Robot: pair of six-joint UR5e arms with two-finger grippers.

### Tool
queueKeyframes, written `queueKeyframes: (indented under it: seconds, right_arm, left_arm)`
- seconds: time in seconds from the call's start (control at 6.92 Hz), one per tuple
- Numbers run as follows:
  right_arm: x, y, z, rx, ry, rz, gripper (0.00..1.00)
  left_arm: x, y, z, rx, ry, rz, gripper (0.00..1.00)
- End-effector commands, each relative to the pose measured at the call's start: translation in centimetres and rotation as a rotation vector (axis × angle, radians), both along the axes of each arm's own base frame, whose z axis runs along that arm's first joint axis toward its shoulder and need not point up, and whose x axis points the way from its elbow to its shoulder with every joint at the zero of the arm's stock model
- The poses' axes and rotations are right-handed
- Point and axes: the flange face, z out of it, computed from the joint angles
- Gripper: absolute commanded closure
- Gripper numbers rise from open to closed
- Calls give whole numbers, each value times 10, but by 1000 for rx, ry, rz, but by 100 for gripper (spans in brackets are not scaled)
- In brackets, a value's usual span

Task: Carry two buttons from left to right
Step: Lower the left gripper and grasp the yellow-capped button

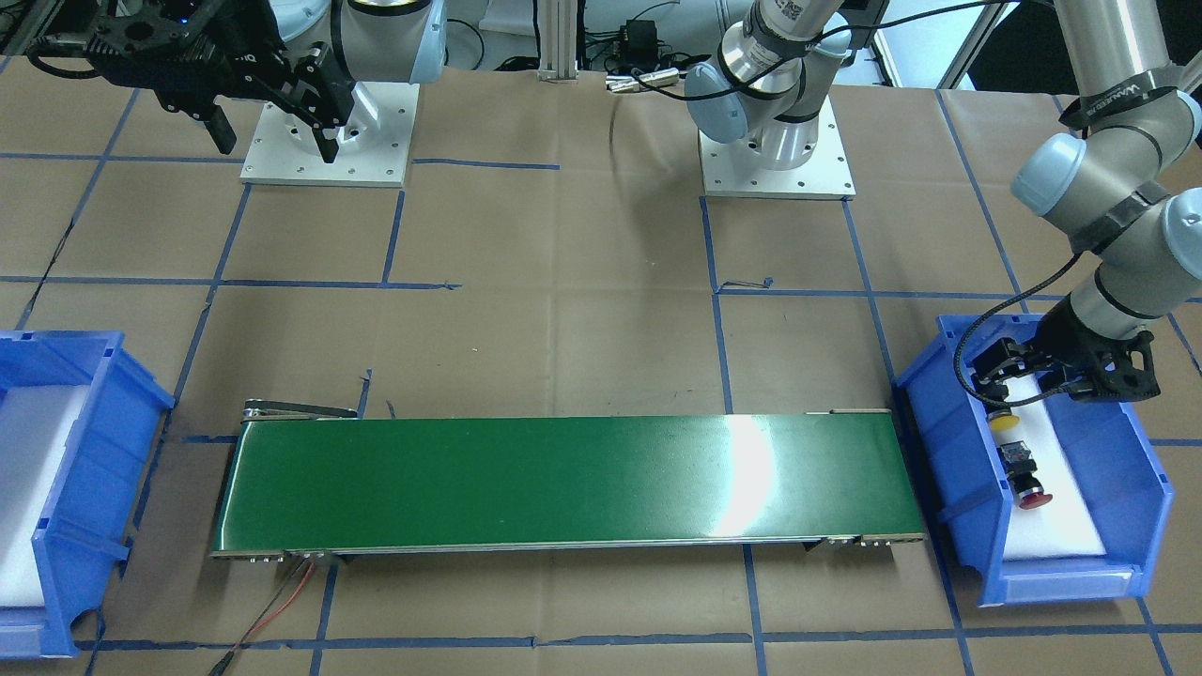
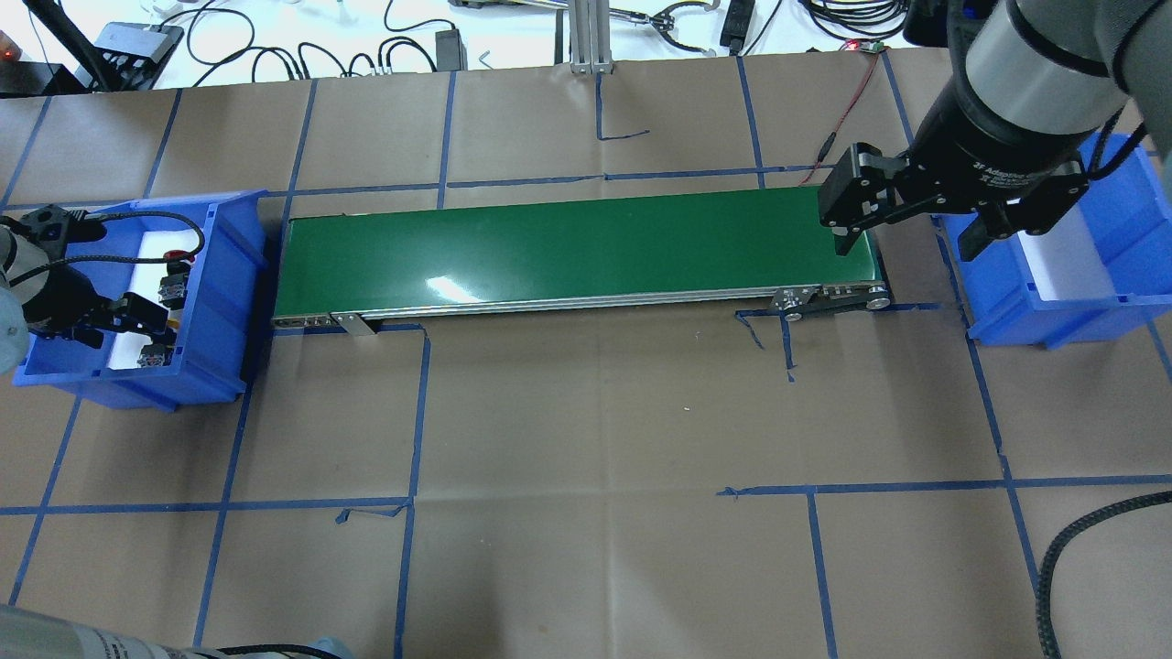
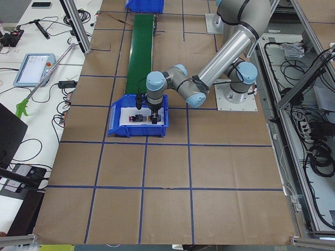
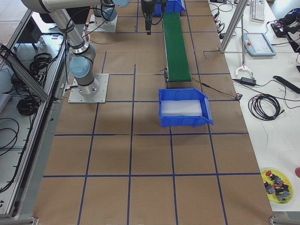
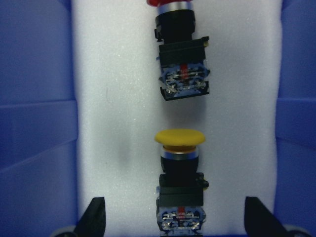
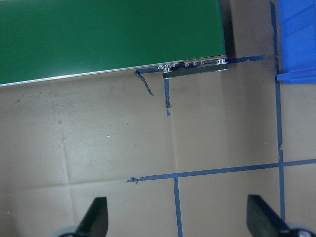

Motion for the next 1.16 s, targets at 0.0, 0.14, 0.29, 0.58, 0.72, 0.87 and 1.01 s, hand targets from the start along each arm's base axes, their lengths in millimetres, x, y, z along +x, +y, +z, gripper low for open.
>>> queueKeyframes:
  seconds: [0.0, 0.14, 0.29, 0.58, 0.72, 0.87, 1.01]
  right_arm:
    - [0, 0, 1, -1, 0, -1, 0]
    - [0, 0, 0, 0, 0, 1, 0]
    - [0, 0, 0, 0, 0, -1, 0]
    - [1, 0, 0, -4, 2, 2, 0]
    - [2, 0, 0, -4, 0, 4, 0]
    - [0, 0, 0, -1, 0, 1, 0]
    - [0, -1, -1, -1, 2, 2, 0]
  left_arm:
    - [-1, -4, -23, 8, 6, -5, 1]
    - [-3, -1, -29, 13, 8, -7, 1]
    - [-5, 1, -35, 8, 6, -7, 1]
    - [-9, 4, -32, 2, 6, -7, 14]
    - [-9, 4, -29, -3, 2, -8, 41]
    - [-9, 4, -28, -4, 1, -10, 58]
    - [-9, 4, -25, -9, -3, -11, 69]
